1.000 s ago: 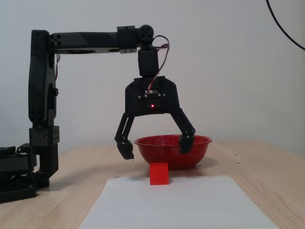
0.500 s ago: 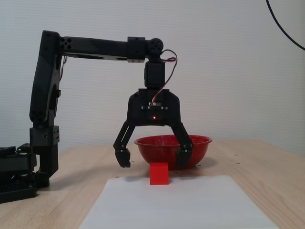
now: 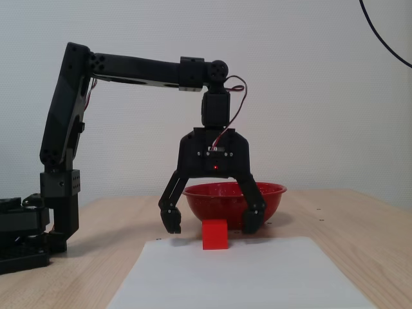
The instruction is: Grasp the red cube and put it in the red bowl.
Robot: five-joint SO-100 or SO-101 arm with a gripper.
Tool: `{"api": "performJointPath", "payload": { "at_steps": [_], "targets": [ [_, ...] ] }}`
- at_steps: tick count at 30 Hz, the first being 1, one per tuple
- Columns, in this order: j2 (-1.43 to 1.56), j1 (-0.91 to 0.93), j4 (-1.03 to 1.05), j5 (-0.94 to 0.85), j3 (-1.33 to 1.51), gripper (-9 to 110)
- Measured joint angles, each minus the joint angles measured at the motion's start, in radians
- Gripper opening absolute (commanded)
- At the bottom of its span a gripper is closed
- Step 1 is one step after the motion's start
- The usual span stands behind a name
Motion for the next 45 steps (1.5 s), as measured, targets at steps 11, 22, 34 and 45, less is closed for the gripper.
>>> {"api": "performJointPath", "payload": {
  "at_steps": [11,22,34,45],
  "targets": [
    [-0.04,0.0,-0.031,0.028,0.0,56],
    [-0.04,-0.009,-0.038,0.028,0.0,53],
    [-0.055,-0.012,-0.038,0.028,0.0,51],
    [-0.055,-0.012,-0.038,0.028,0.0,46]
  ]
}}
